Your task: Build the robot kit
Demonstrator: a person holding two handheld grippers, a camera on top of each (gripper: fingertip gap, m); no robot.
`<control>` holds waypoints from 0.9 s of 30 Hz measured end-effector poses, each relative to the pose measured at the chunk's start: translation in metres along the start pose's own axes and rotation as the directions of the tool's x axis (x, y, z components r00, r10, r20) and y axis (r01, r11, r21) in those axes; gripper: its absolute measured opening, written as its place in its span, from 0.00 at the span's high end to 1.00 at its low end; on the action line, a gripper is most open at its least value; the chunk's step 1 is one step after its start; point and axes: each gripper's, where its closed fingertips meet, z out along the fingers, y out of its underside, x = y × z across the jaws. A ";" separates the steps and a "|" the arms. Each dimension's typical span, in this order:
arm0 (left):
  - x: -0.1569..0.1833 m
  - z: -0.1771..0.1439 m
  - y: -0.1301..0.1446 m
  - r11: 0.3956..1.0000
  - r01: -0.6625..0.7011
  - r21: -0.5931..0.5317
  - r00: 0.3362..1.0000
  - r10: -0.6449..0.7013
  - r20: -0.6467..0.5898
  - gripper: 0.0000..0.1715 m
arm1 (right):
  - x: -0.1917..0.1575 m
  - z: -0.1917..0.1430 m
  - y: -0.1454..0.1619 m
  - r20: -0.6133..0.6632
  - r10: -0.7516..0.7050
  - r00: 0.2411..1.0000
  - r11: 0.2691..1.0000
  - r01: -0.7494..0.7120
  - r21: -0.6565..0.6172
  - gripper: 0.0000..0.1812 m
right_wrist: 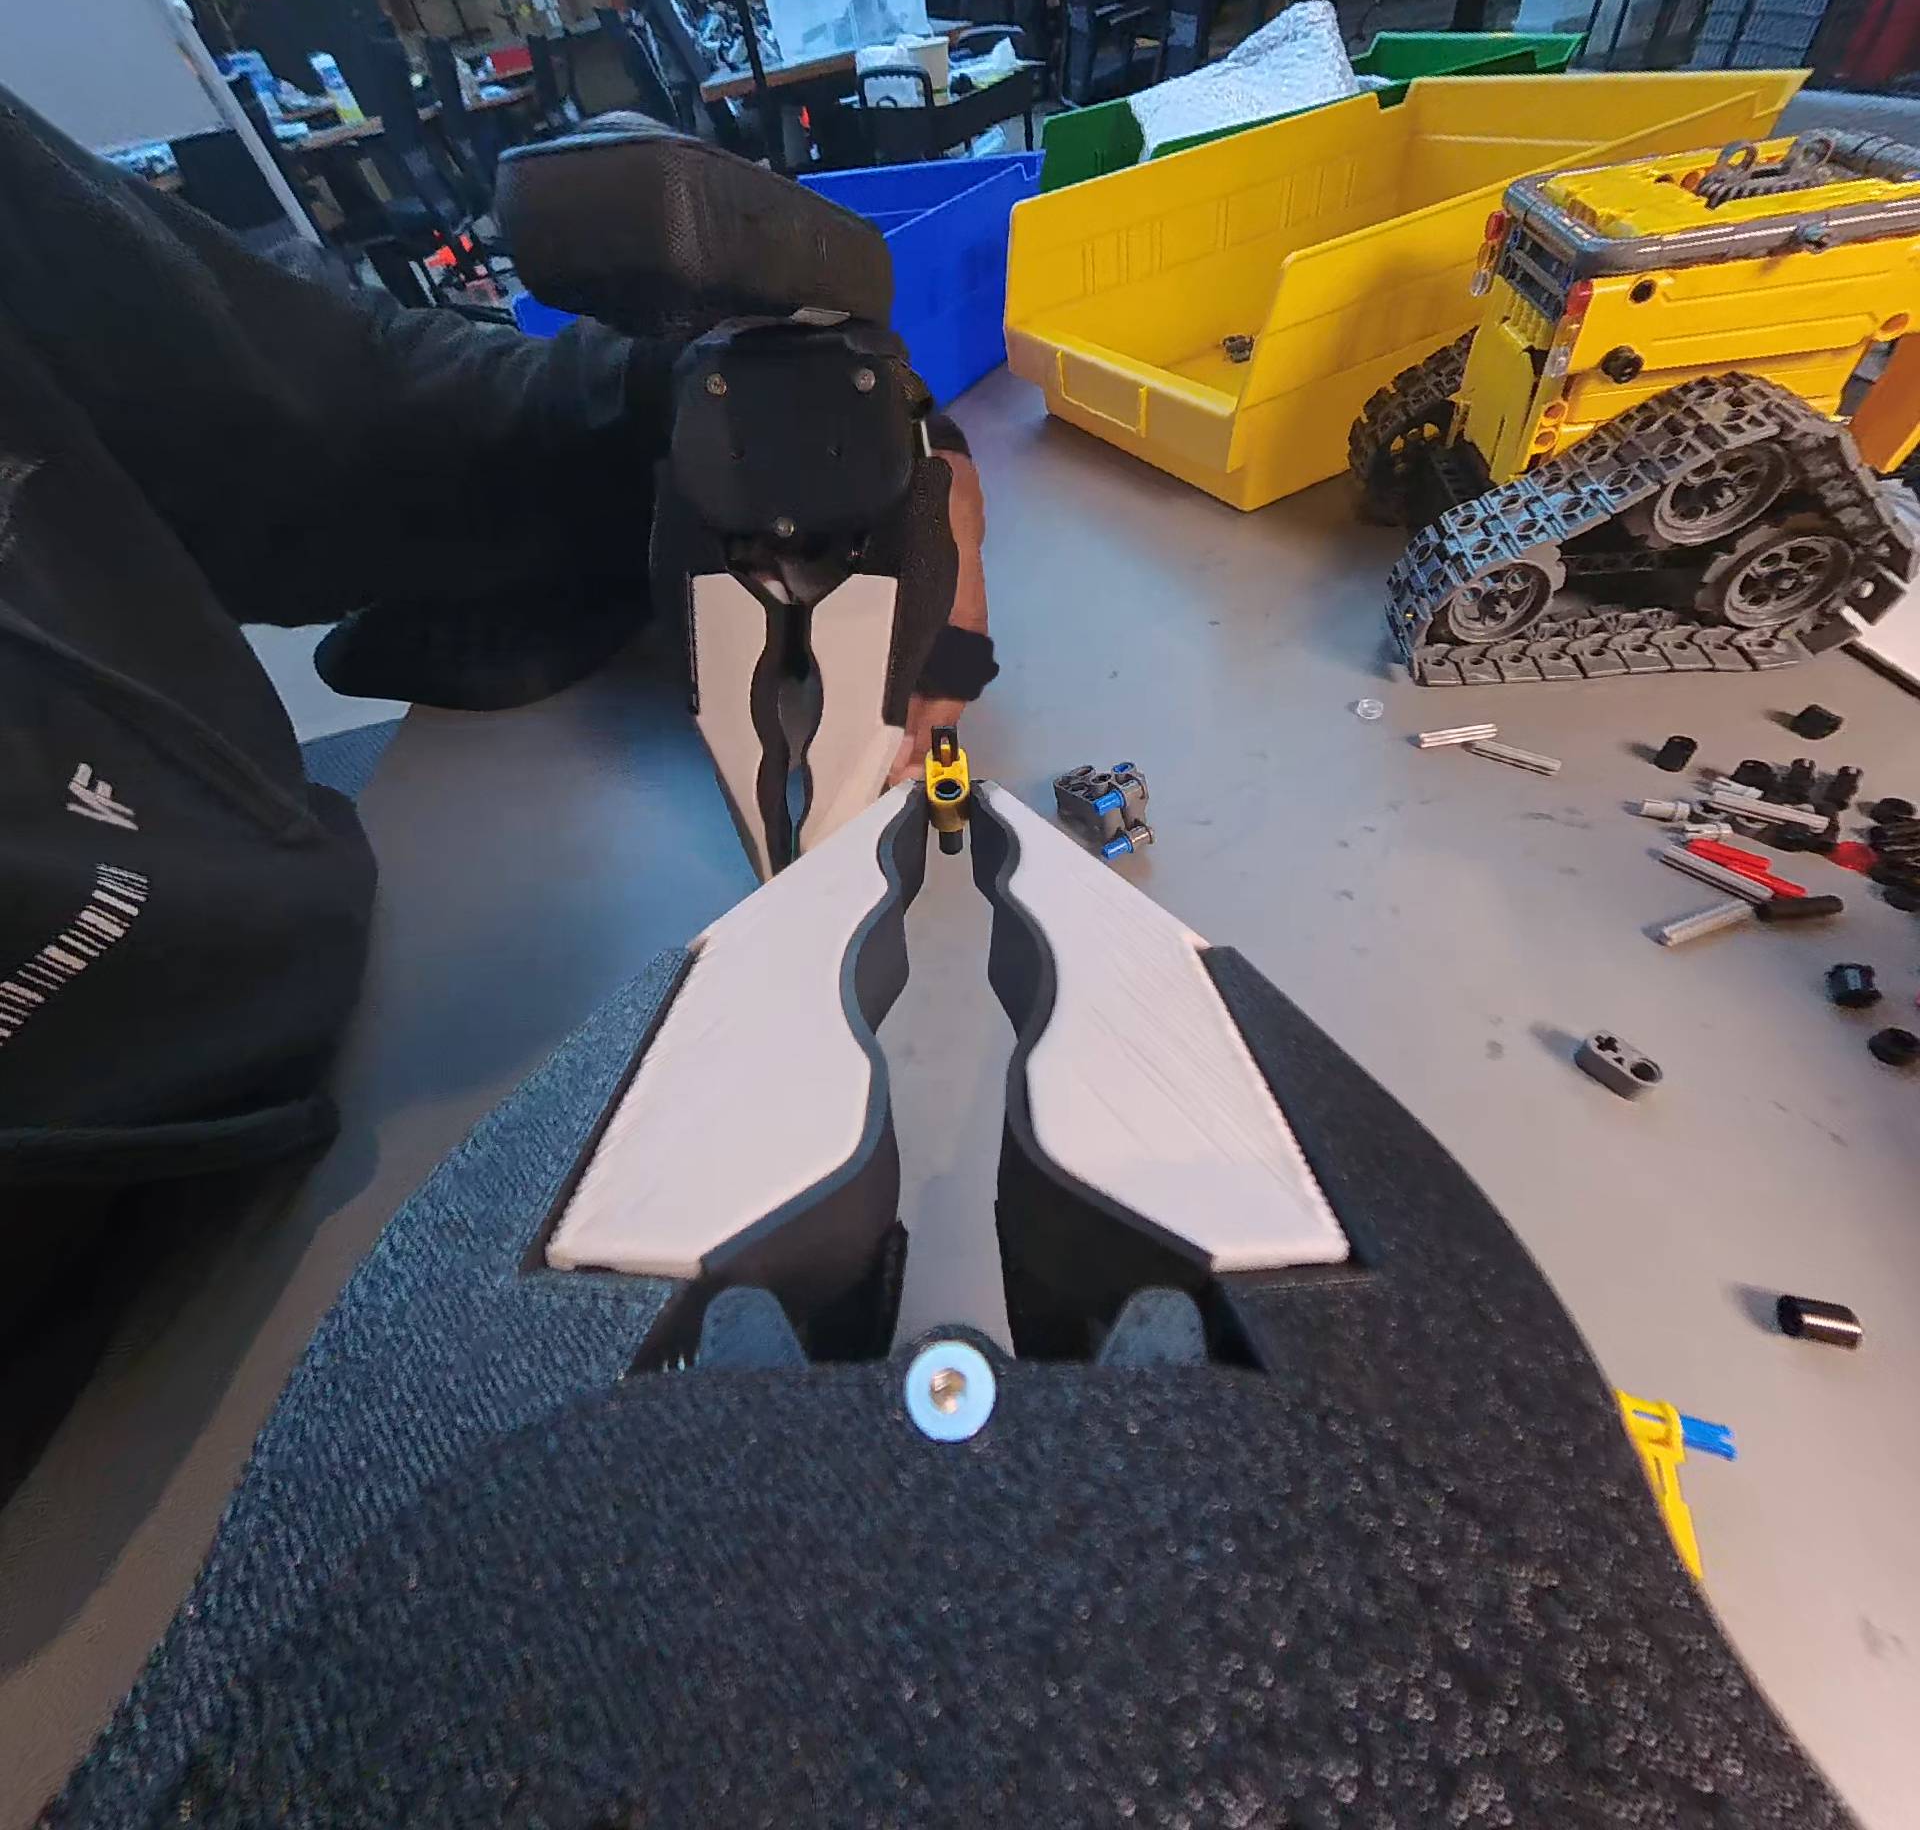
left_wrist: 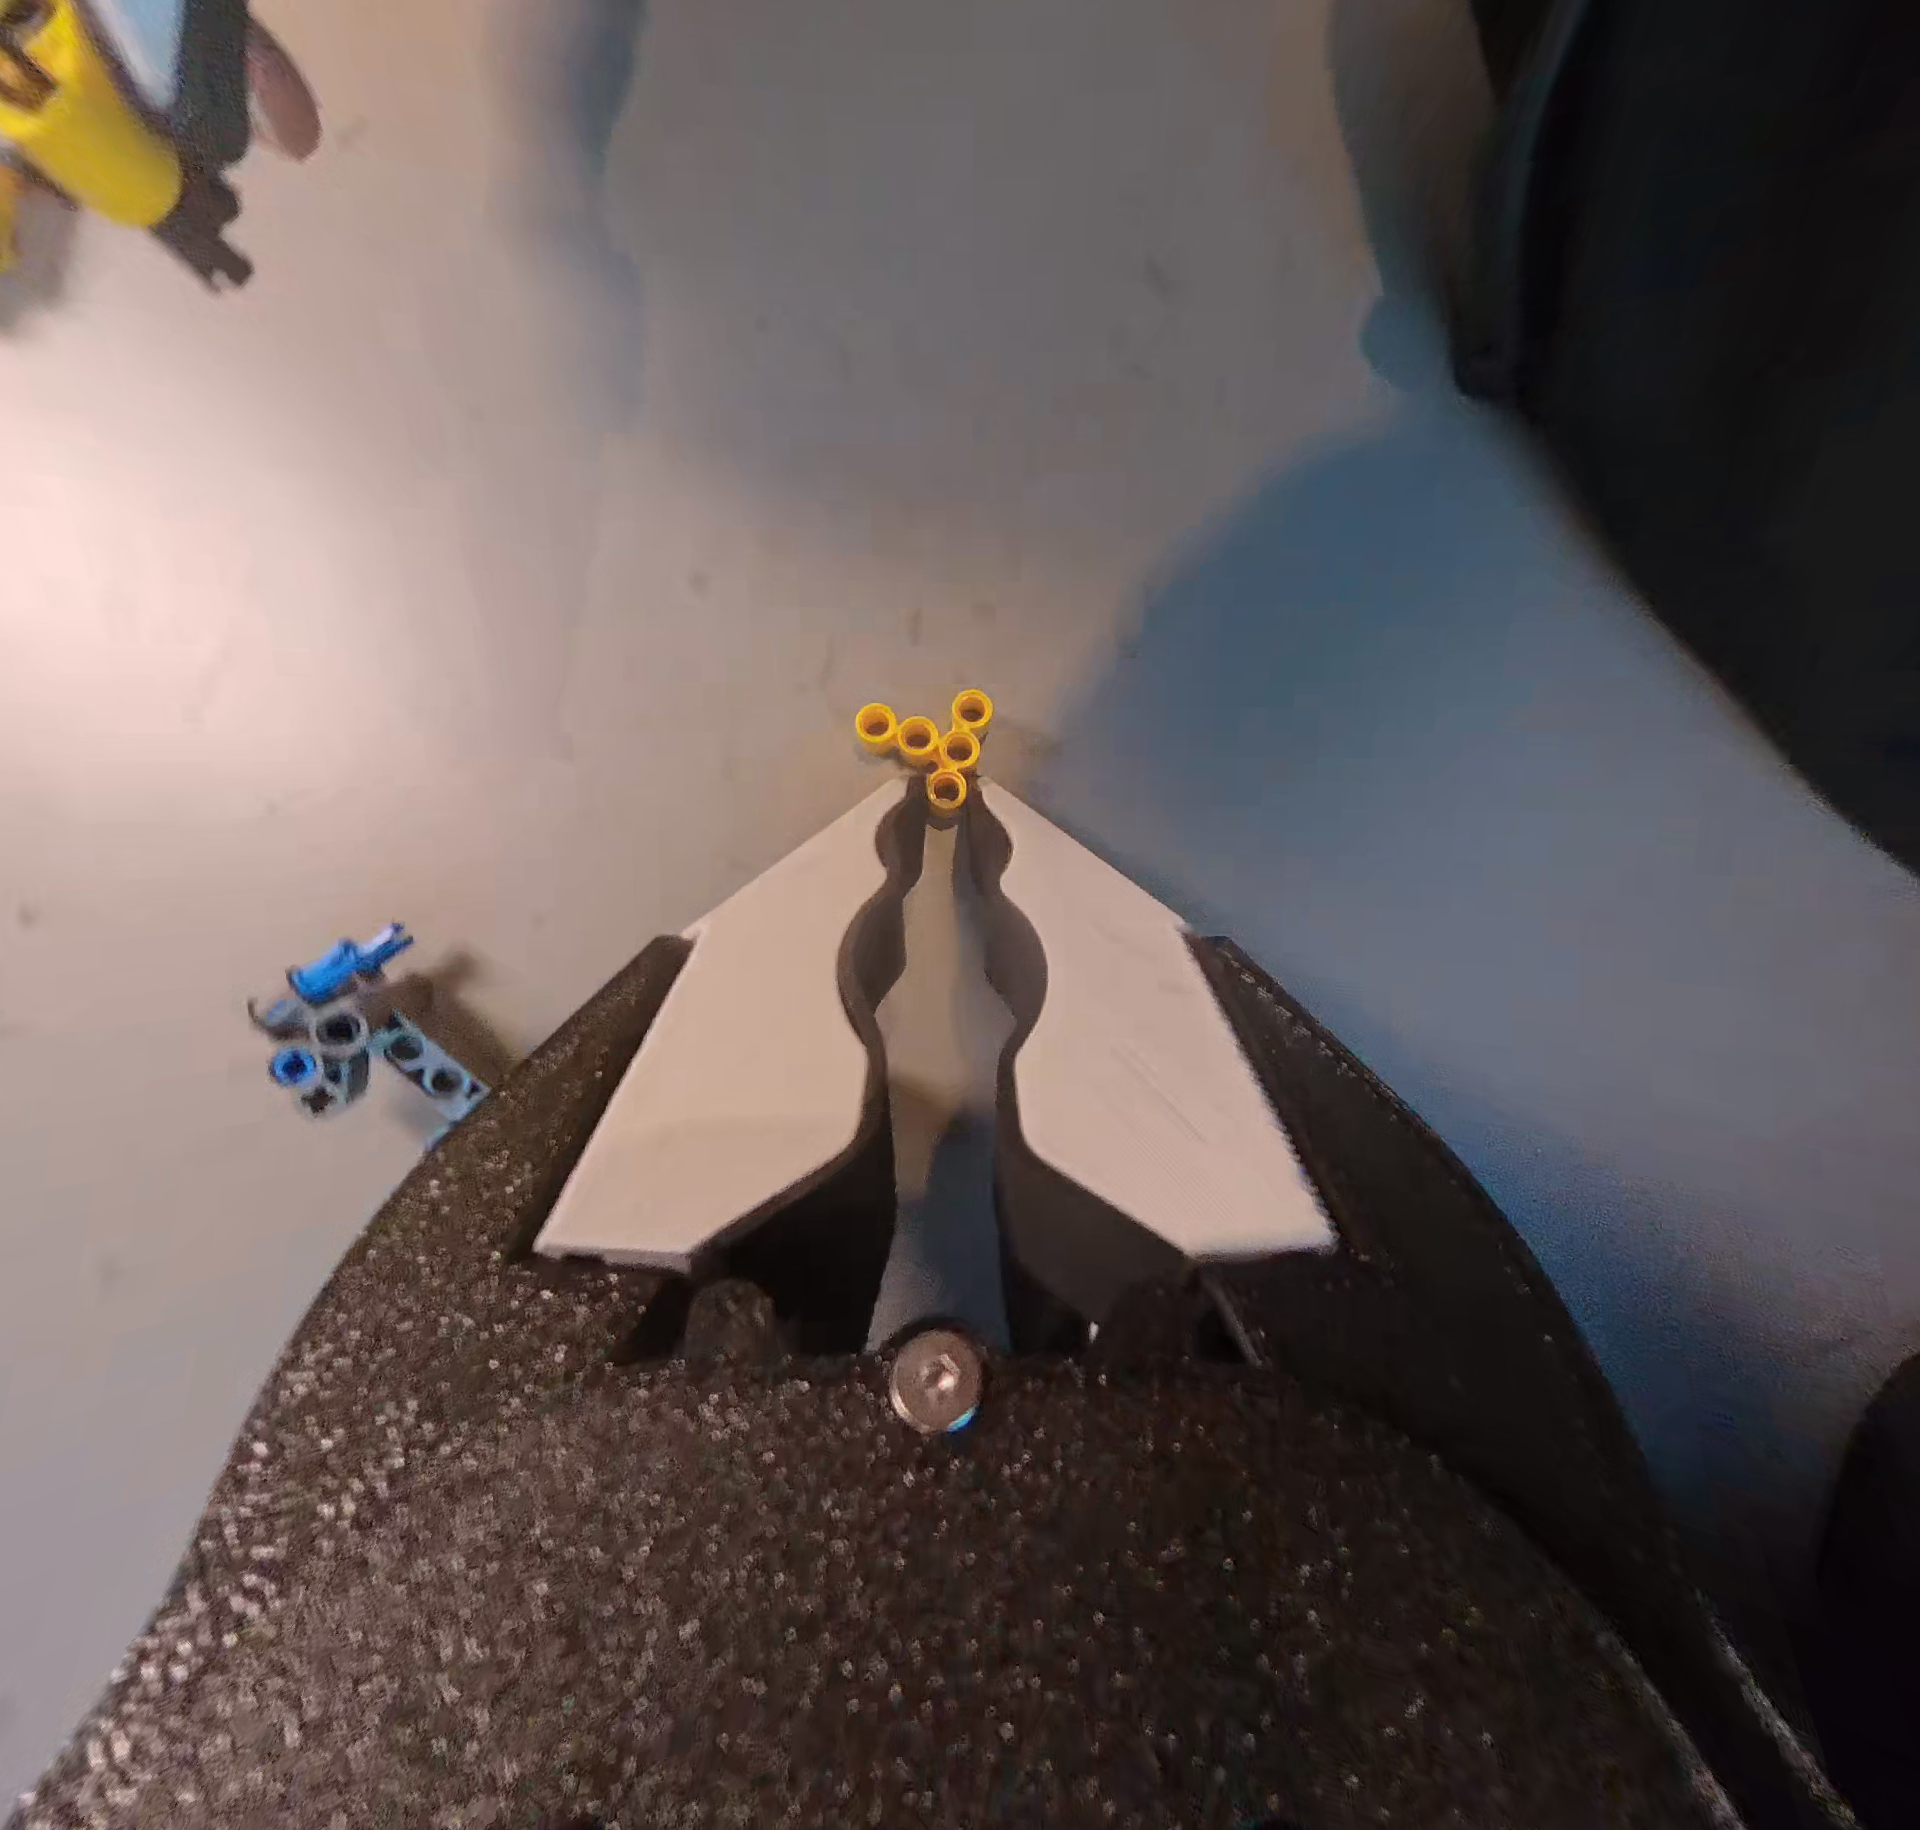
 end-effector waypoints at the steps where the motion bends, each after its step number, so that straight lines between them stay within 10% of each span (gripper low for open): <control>1: -0.001 0.003 -0.003 0.999 -0.032 -0.010 0.999 0.032 -0.019 0.96 | 0.000 -0.001 0.000 0.002 -0.001 1.000 1.000 0.001 -0.002 0.96; 8: -0.014 0.006 -0.008 0.996 -0.074 -0.053 0.997 0.073 -0.017 0.91 | 0.000 -0.002 0.006 0.010 -0.001 1.000 1.000 0.001 -0.024 0.96; 17: -0.044 -0.020 0.002 0.997 0.073 0.016 0.935 -0.074 0.346 0.87 | -0.007 0.004 0.015 0.032 -0.017 0.999 0.997 0.020 -0.071 0.96; 27: -0.010 -0.011 -0.006 0.953 0.253 0.169 0.915 -0.292 0.277 0.75 | -0.027 0.022 0.030 0.107 -0.010 0.994 0.989 0.026 -0.148 0.96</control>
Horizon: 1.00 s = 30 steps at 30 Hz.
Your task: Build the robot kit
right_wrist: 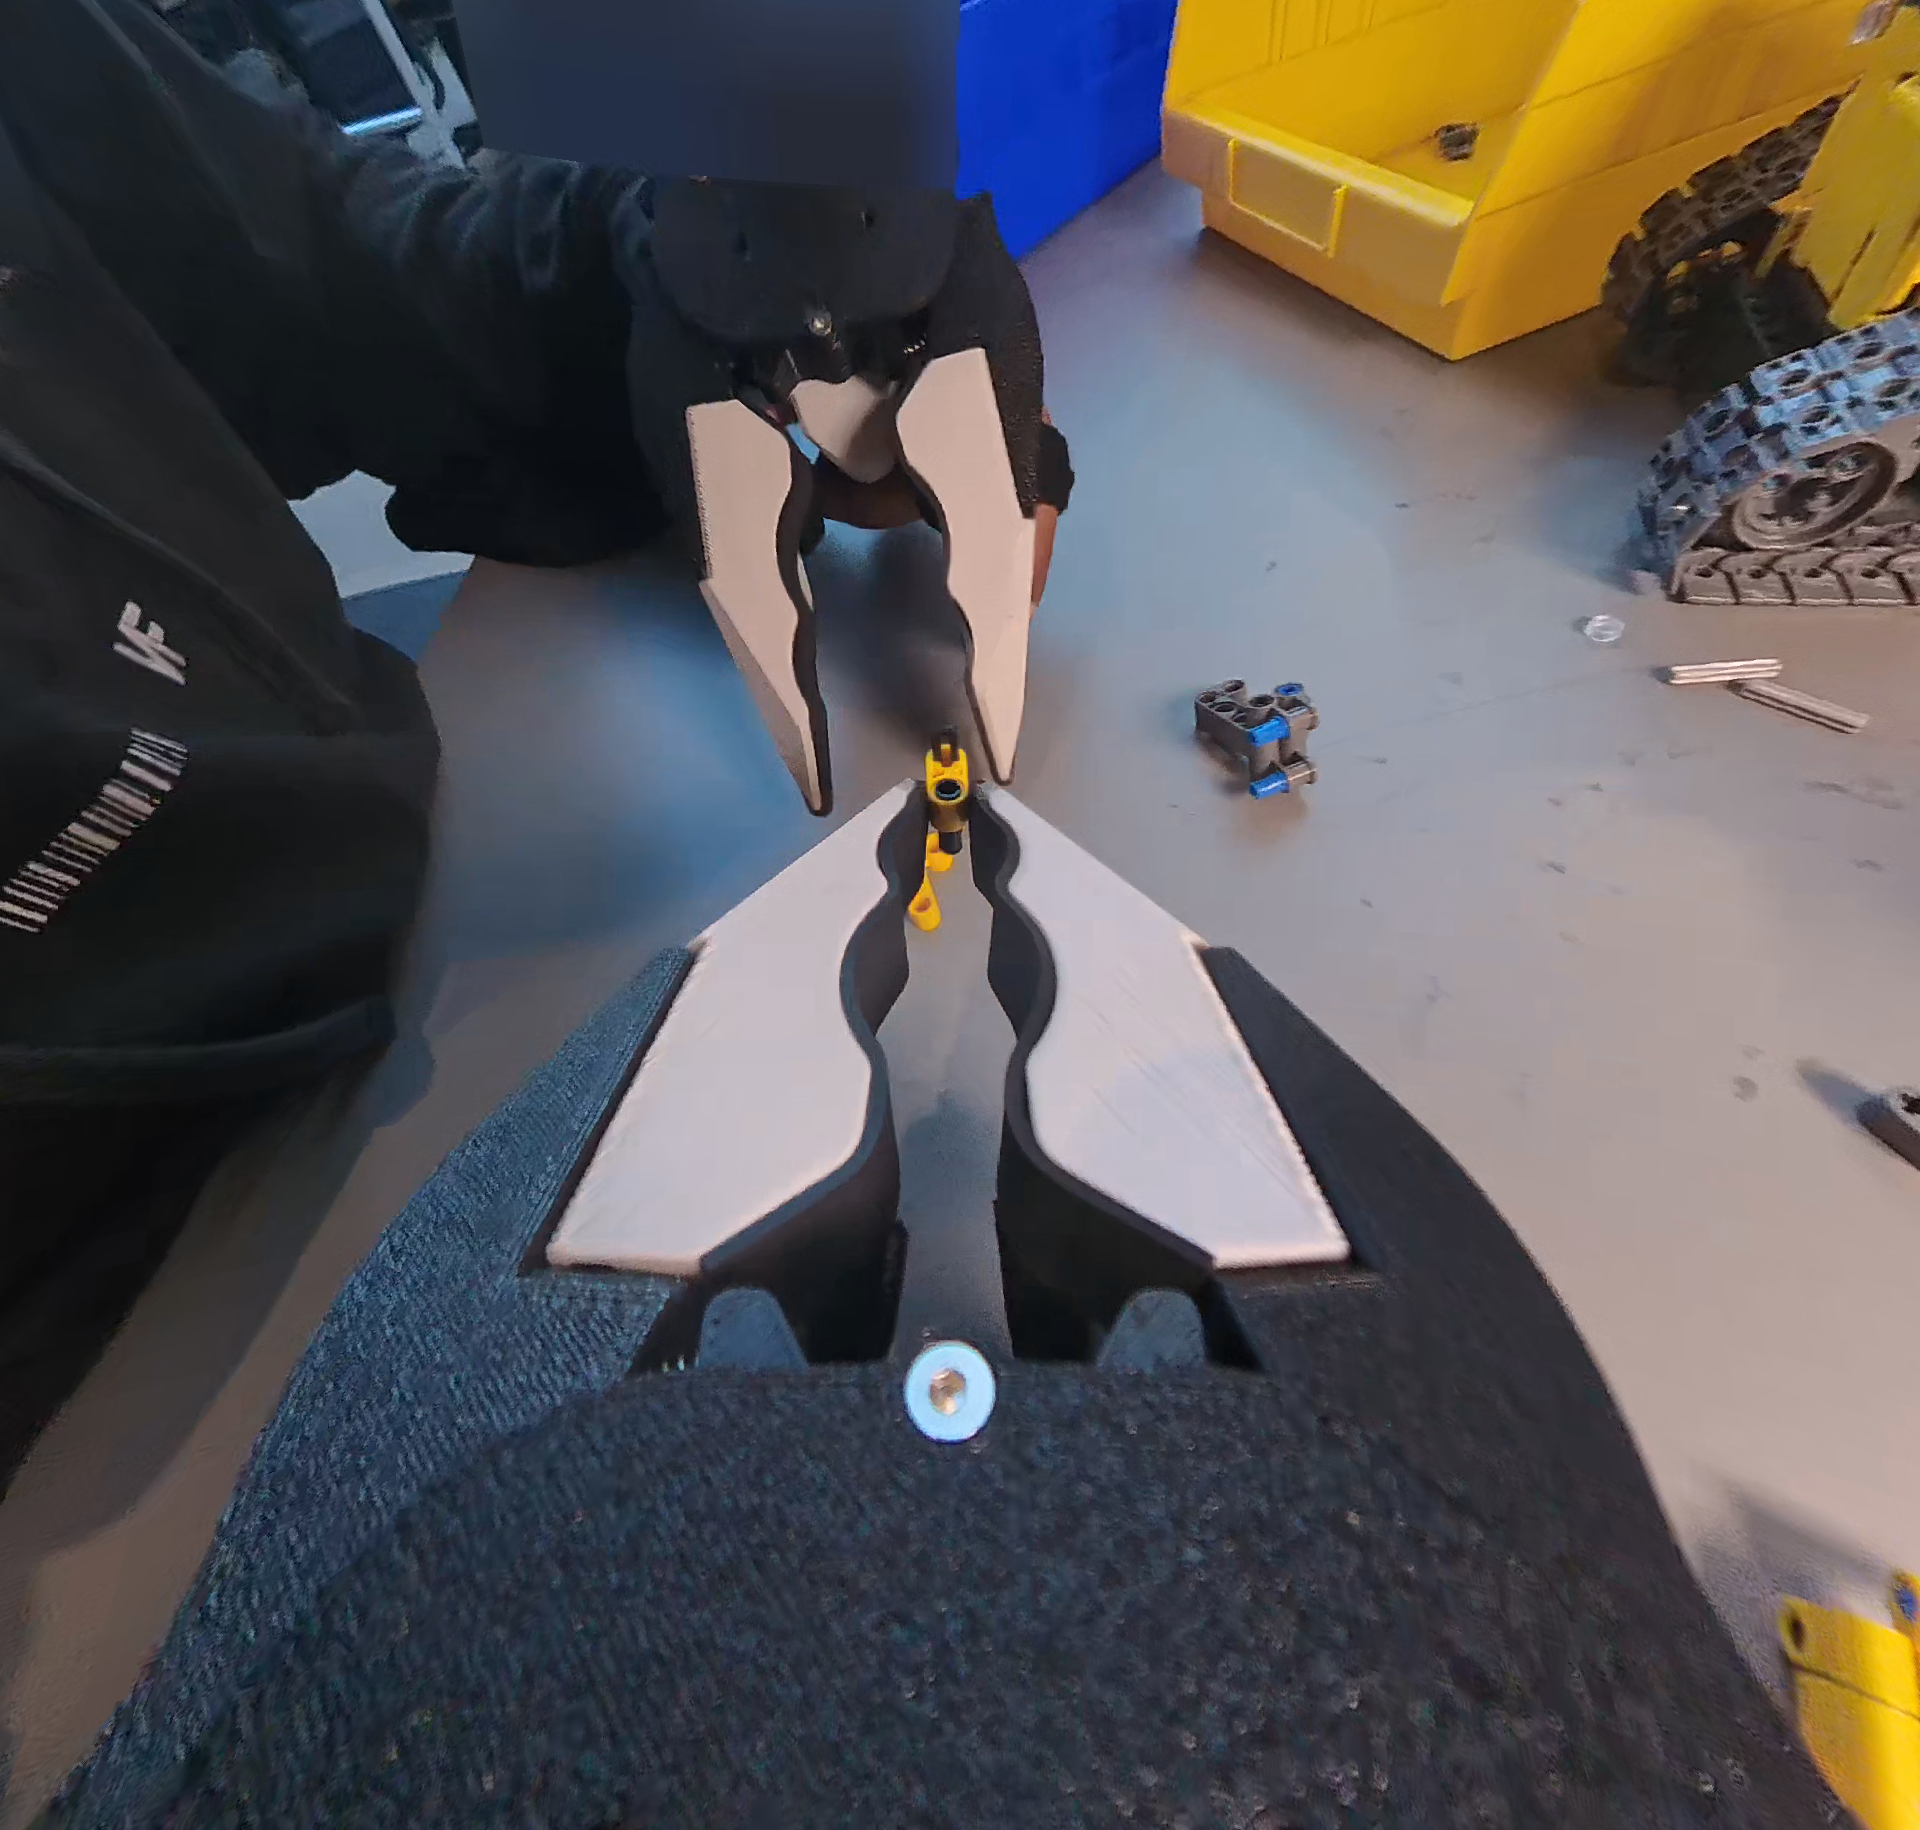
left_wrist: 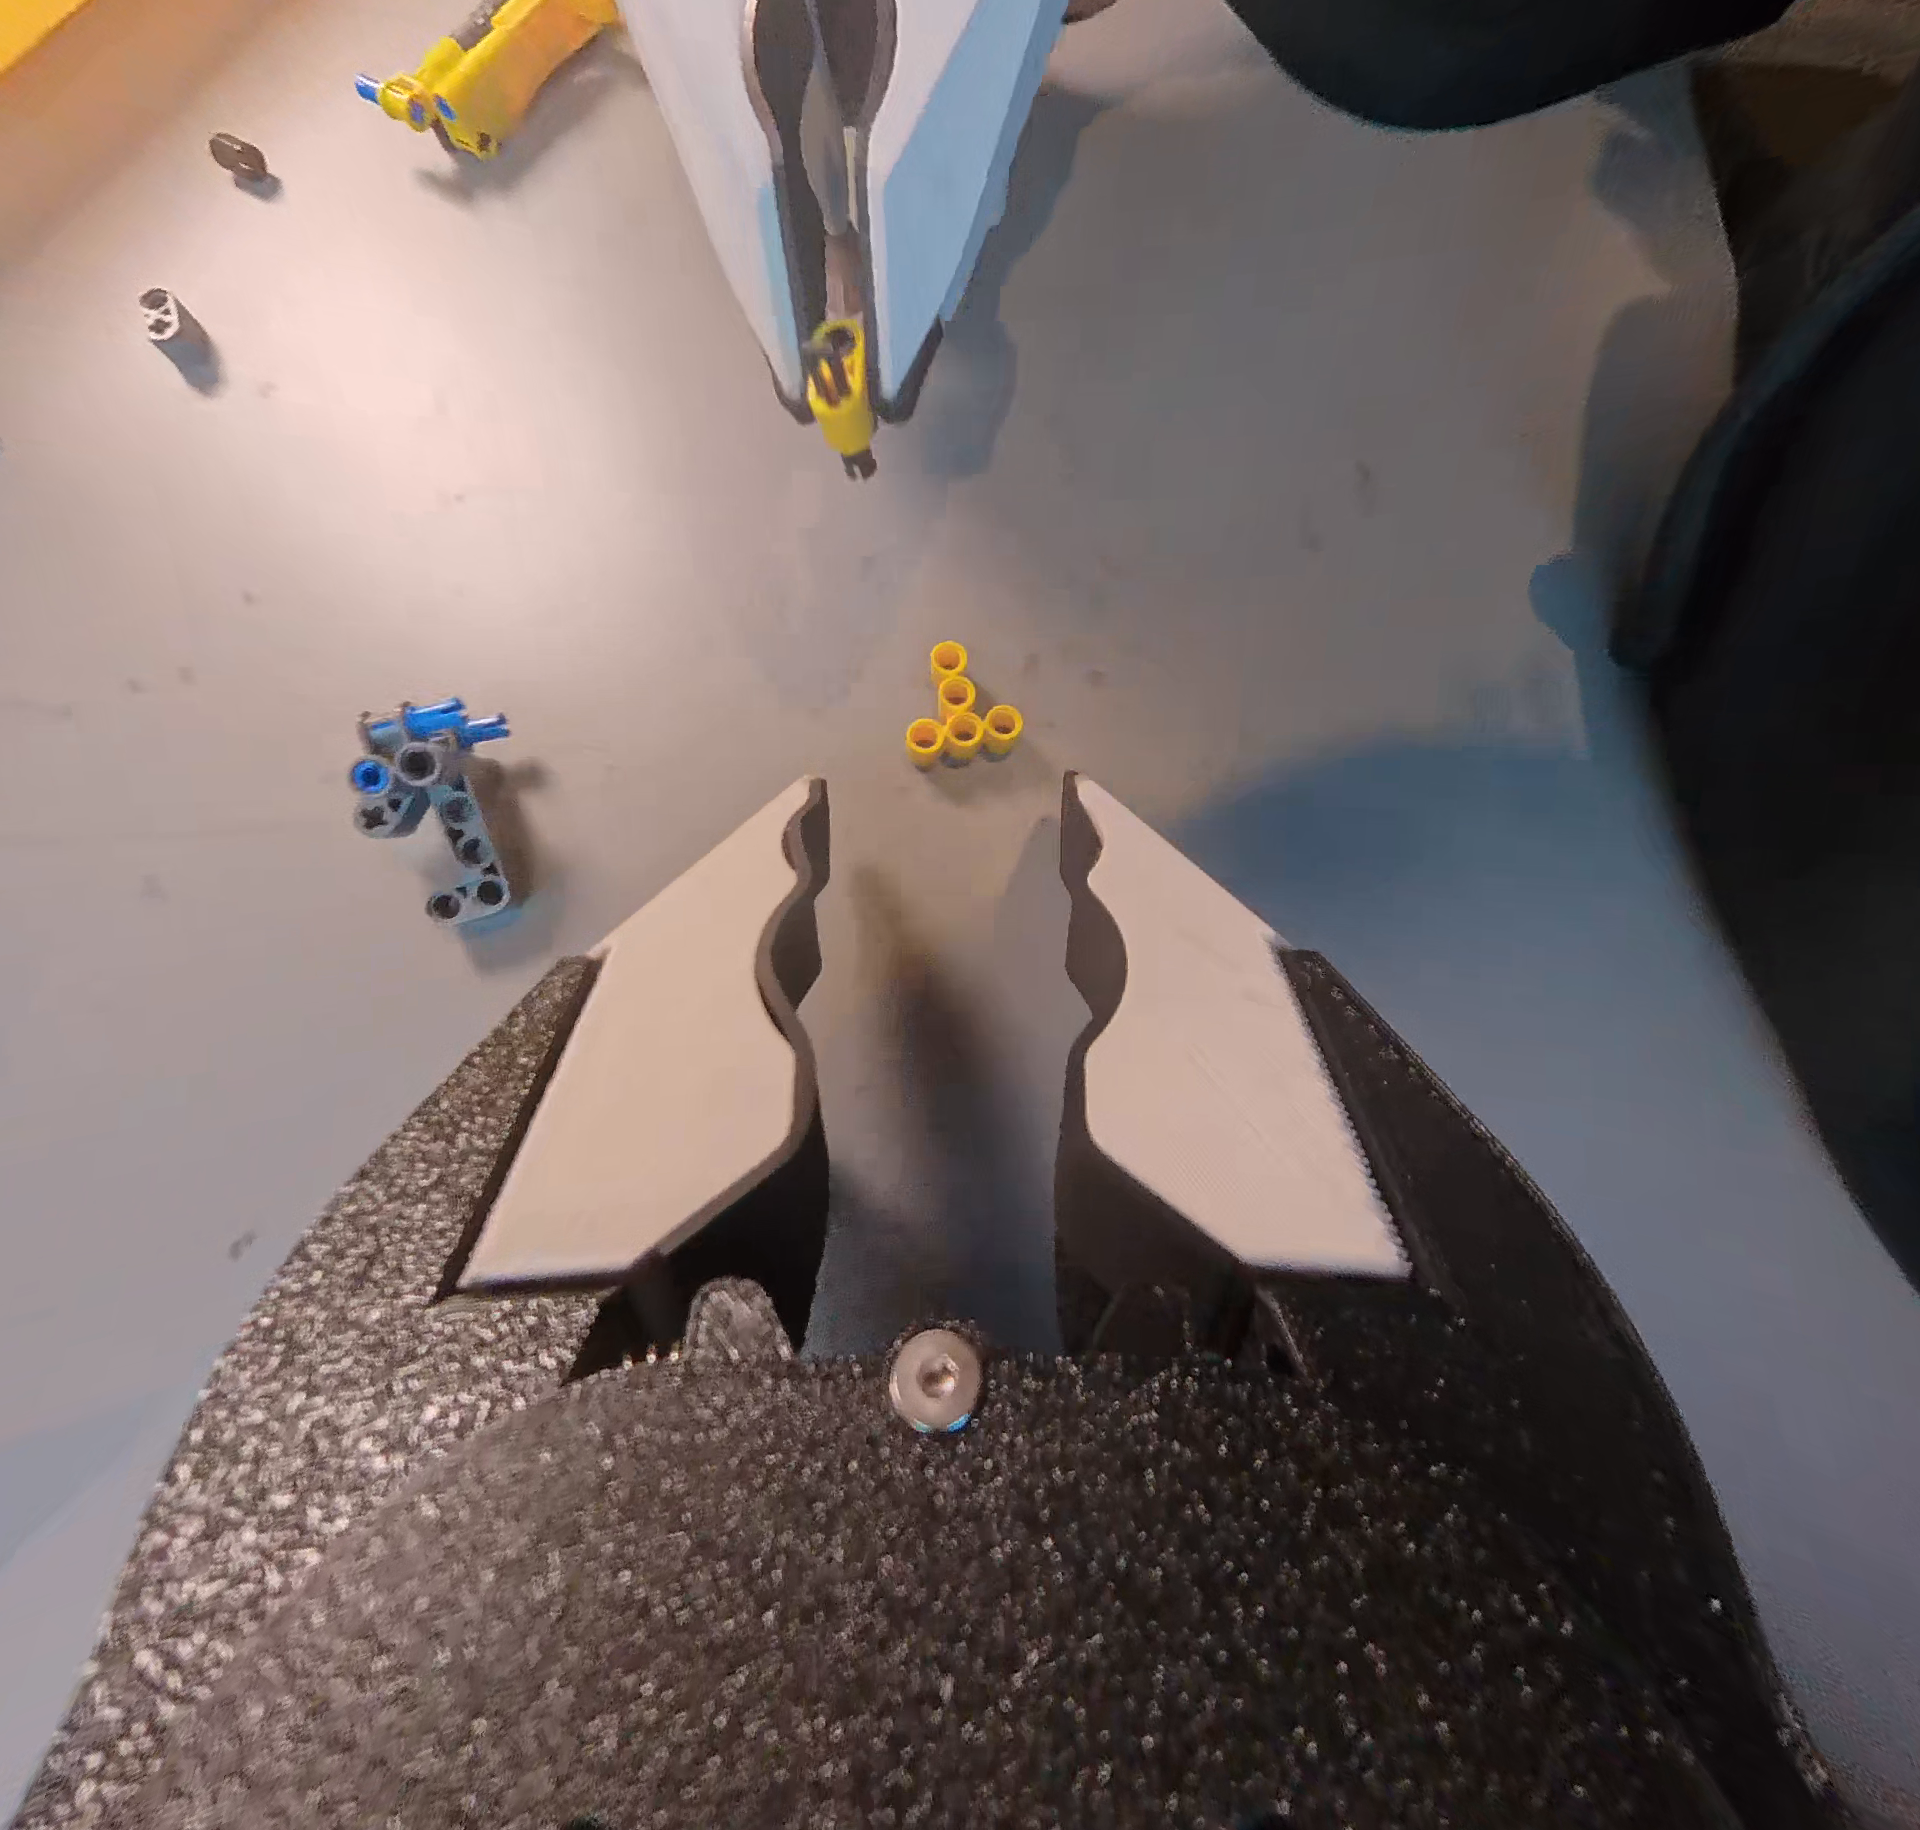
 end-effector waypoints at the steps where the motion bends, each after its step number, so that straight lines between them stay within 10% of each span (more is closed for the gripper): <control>1: 0.001 0.004 0.000 1.000 0.001 -0.012 1.000 -0.001 -0.003 0.75 | -0.003 0.004 0.003 0.012 -0.005 1.000 1.000 0.005 -0.018 0.96; 17: 0.005 0.026 -0.010 0.991 -0.123 -0.044 0.992 0.120 -0.049 0.83 | -0.018 0.021 0.030 0.060 -0.108 0.992 0.975 0.118 -0.188 0.96; 30: 0.009 -0.007 -0.041 0.984 -0.007 0.178 0.997 0.020 -0.075 0.97 | -0.023 0.020 -0.002 0.111 -0.051 0.992 0.999 0.053 -0.009 0.96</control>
